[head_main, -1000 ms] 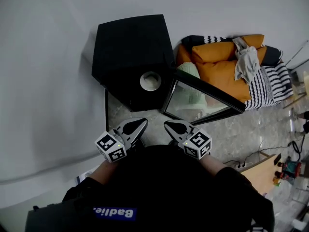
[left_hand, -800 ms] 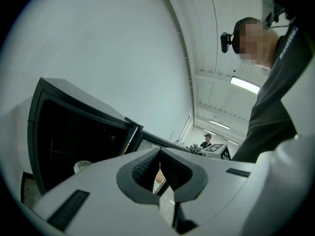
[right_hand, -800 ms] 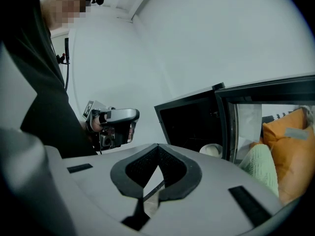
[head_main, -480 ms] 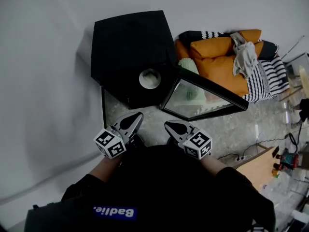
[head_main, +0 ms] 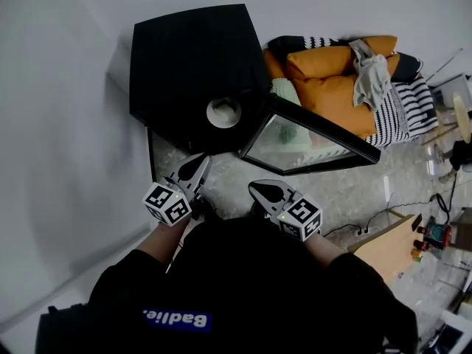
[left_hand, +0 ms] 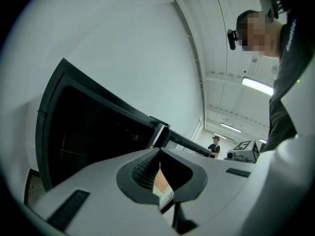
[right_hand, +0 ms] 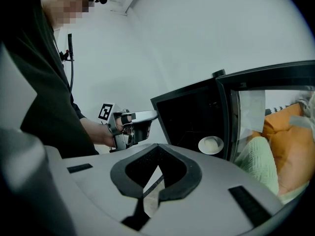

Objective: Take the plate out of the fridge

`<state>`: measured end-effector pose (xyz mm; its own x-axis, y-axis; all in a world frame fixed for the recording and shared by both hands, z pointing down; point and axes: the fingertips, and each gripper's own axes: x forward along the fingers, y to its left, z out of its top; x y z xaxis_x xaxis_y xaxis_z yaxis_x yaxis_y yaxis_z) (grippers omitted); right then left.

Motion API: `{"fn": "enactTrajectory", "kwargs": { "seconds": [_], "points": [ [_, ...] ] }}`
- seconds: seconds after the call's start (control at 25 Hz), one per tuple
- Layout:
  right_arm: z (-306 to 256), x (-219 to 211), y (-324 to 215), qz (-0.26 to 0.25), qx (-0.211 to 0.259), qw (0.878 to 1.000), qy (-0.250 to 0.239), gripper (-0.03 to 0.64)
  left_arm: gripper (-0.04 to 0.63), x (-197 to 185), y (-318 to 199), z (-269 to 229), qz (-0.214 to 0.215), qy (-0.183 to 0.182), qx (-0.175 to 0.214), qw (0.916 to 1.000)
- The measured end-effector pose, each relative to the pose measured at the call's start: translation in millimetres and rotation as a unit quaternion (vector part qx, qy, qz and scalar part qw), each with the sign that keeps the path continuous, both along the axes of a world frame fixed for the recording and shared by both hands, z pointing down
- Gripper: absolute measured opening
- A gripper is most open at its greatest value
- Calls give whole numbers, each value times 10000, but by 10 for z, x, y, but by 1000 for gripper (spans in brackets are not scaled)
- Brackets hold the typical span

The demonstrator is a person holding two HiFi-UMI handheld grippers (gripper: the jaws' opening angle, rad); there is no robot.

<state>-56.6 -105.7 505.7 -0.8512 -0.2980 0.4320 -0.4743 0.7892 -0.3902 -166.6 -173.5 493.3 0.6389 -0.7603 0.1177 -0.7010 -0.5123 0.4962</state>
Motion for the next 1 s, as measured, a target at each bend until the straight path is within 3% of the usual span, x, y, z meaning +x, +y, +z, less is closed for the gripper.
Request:
{"fn": "enactTrajectory", "kwargs": {
  "seconds": [0.48,1.0],
  "points": [
    [69,84,6,109,-9,9998,149,8,9,-181,-419,569,-431,-143,-413,9981],
    [178,316,5,237,-117,9994,230,8,44,-286,-791,1316,-698,-647,-1038,9900]
  ]
}}
